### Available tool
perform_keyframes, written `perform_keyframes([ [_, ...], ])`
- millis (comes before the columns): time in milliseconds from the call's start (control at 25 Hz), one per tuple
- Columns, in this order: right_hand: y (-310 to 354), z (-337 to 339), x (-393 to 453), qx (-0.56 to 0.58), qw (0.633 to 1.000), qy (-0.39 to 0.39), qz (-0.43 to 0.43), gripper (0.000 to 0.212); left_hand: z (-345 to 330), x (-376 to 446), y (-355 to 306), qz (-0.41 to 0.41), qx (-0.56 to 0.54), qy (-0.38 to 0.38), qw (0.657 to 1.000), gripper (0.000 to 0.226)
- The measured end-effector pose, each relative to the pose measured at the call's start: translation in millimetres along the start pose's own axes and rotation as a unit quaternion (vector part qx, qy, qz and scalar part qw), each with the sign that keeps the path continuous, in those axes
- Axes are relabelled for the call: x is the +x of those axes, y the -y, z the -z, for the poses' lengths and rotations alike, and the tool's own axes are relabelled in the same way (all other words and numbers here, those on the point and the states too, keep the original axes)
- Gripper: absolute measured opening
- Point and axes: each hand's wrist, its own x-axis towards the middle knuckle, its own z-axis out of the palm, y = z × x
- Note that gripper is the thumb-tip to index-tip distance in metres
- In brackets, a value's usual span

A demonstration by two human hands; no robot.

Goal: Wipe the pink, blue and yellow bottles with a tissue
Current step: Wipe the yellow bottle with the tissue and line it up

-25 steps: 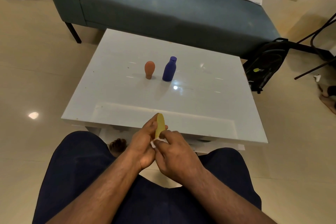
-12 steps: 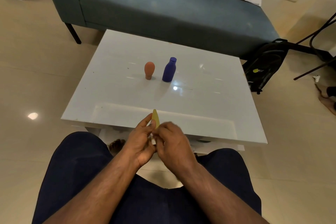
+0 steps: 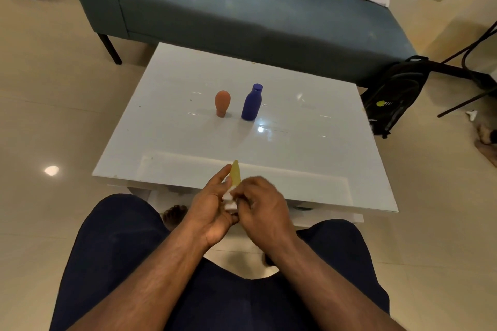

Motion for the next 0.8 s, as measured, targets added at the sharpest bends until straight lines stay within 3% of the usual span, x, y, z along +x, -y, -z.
perform_keyframes([
  [200, 3.7, 7.4, 28.5, 0.033, 0.997, -0.039, -0.056, 0.019, -3.0, -5.8, 3.4, 0.015, 0.009, 0.025, 1.0, 0.032],
  [440, 2.7, 0.6, 0.2, -0.047, 0.998, -0.001, 0.047, 0.022, -1.0, -3.5, 0.2, 0.004, -0.006, -0.005, 1.0, 0.04],
  [800, -15.3, 23.0, 46.1, 0.05, 0.988, -0.079, -0.127, 0.014, 0.3, -3.9, 0.8, 0.042, 0.013, 0.029, 0.999, 0.036],
])
